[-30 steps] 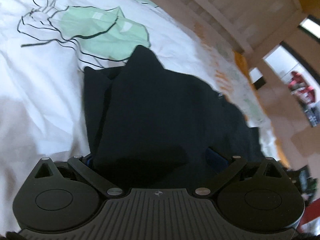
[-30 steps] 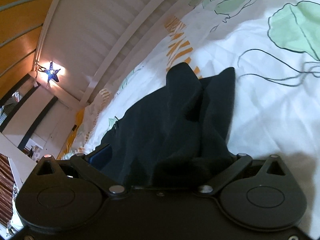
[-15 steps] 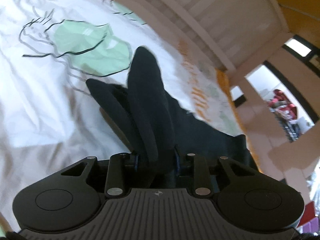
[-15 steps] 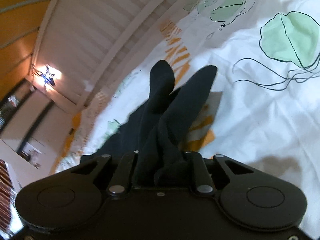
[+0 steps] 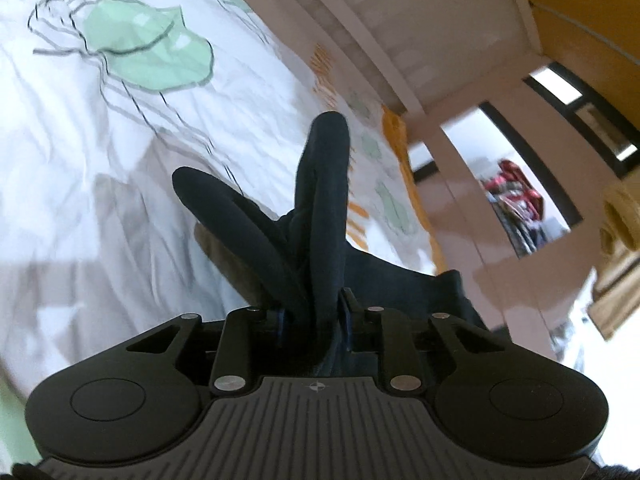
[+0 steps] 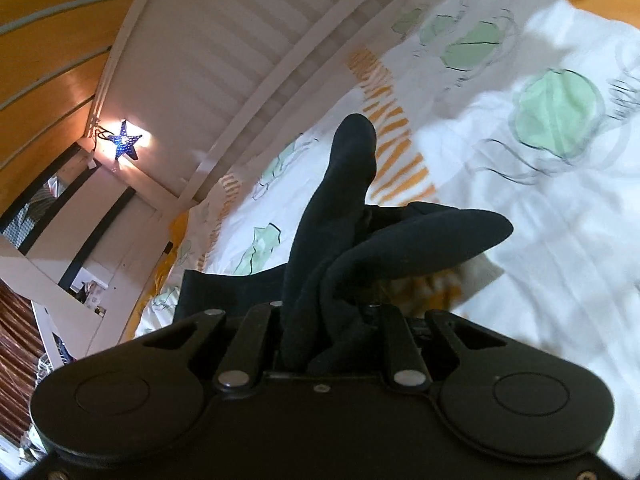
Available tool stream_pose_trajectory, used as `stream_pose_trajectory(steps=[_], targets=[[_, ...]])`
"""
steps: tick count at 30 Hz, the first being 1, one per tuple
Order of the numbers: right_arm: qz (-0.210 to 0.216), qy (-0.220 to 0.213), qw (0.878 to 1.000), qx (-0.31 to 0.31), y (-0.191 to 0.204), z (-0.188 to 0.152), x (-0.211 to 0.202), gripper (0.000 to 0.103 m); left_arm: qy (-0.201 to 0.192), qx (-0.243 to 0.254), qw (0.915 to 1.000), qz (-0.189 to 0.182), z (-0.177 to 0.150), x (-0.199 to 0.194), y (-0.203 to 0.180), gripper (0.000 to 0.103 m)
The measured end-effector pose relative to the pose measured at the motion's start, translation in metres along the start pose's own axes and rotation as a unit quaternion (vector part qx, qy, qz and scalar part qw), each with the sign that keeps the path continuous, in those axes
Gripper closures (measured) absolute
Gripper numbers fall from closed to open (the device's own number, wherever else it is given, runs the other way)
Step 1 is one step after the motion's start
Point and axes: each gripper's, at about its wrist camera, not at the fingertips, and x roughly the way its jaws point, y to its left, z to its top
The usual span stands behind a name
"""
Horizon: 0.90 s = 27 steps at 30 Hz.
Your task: Fold large clothes
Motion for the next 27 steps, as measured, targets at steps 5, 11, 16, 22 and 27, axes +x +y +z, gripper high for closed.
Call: stream_pose_trajectory(steps=[5, 11, 16, 22, 27], targets=[[-0.066, 0.049, 0.997, -0.003, -0.020, -0.008, -0.014, 0.070, -0.019, -0.007, 0.9990, 0.040, -0.017, -0.018, 0.016, 0.080], [-0.179, 0.076, 0.980, -0.039, -0.044, -0.018, 0.005, 0.039, -0.074, 0.067, 0.9687, 0.228, -0.012, -0.031, 0.033, 0.079], [-0.156, 0.038, 0.987, -0.009, -0.061, -0.003, 0.002, 0.026, -0.090, 0.111, 0.9608, 0.237, -0.013, -0.031, 0.011, 0.077], [-0.108, 0.040, 0.992, 0.045, -0.087, 0.009, 0.009, 0.026, -0.091, 0.173, 0.9658, 0.171, -0.035, -0.007, -0.038, 0.058], [-0.072, 0.019, 0.996, 0.054, -0.091, 0.030, 0.017, 0.026, -0.056, 0.179, 0.9729, 0.135, -0.054, 0.051, -0.058, 0.057]])
